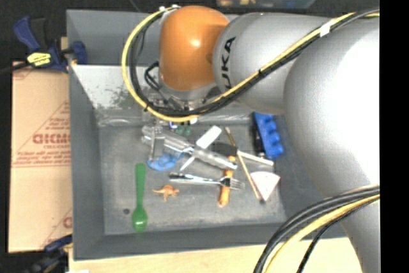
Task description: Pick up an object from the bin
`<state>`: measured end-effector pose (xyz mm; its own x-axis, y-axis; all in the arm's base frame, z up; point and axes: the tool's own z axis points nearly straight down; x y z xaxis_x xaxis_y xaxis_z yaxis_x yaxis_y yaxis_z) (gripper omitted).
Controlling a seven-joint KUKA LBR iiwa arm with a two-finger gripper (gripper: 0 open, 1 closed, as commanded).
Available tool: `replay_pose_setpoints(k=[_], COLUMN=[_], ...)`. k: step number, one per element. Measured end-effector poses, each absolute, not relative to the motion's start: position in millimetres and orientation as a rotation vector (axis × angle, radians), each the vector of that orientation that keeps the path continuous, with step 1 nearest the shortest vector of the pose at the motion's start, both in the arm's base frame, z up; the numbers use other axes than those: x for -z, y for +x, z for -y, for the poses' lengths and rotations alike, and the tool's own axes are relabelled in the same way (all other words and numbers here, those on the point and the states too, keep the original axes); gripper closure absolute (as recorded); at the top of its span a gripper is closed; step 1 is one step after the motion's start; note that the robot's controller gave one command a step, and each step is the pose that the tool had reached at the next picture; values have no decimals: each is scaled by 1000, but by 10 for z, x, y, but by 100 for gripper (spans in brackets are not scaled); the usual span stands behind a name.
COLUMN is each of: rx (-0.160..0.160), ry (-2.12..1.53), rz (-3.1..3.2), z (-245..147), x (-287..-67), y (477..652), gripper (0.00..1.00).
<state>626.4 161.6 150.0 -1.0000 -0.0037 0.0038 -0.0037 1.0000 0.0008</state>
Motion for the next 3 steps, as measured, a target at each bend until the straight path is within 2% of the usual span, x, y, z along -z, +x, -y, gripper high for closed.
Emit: replay_pose_setpoints(k=[1,2,3], rx=[3,2,14], ry=[-1,-200,-228], rz=[3145,3139,3149], z=[-1611,-920,-1032], x=[-1542,-703,-715], y=[6285,6445,6506], gripper=[0,0,0])
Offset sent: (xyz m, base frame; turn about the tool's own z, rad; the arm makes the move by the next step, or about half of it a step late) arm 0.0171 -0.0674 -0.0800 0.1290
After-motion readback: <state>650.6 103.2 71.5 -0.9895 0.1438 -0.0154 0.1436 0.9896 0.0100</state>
